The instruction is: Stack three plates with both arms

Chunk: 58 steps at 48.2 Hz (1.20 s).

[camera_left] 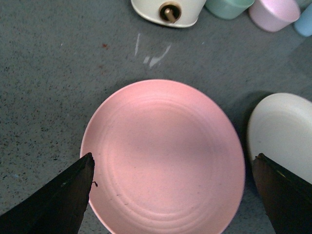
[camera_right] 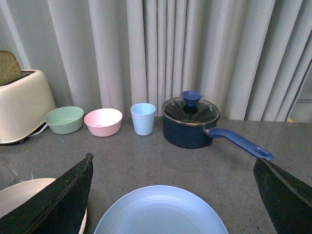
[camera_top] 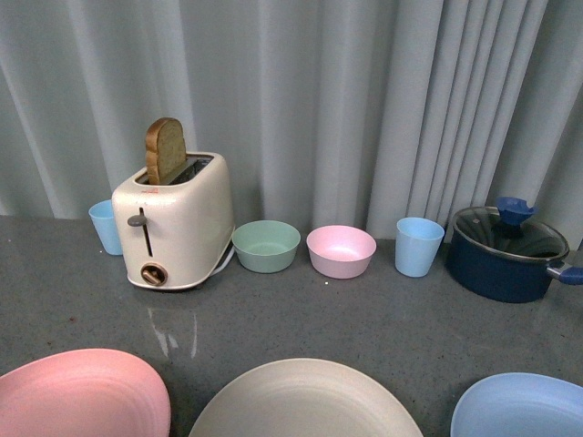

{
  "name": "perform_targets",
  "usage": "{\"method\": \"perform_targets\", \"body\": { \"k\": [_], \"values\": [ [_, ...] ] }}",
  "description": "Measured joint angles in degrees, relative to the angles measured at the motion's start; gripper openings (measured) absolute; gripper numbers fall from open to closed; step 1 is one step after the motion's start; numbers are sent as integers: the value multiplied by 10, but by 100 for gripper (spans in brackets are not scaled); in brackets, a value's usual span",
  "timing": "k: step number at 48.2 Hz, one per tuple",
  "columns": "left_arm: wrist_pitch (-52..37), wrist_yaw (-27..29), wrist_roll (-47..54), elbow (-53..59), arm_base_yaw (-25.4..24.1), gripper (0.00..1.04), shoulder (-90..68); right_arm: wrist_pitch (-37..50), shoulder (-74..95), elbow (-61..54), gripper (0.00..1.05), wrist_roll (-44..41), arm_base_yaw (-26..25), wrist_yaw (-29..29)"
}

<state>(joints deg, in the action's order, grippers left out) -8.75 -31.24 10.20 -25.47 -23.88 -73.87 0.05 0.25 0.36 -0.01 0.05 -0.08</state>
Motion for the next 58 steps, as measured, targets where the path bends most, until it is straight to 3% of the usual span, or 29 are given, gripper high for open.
{"method": "perform_targets", "body": {
  "k": [27, 37, 58],
  "values": [
    [16, 32, 145, -125, -9, 98, -263, 0, 0, 0, 97, 0, 0, 0],
    [15, 69, 177, -163, -10, 98, -300, 0, 0, 0, 97, 0, 0, 0],
    [44, 91, 222, -207, 0, 98, -351, 0, 0, 0, 97, 0, 0, 0]
  ]
}}
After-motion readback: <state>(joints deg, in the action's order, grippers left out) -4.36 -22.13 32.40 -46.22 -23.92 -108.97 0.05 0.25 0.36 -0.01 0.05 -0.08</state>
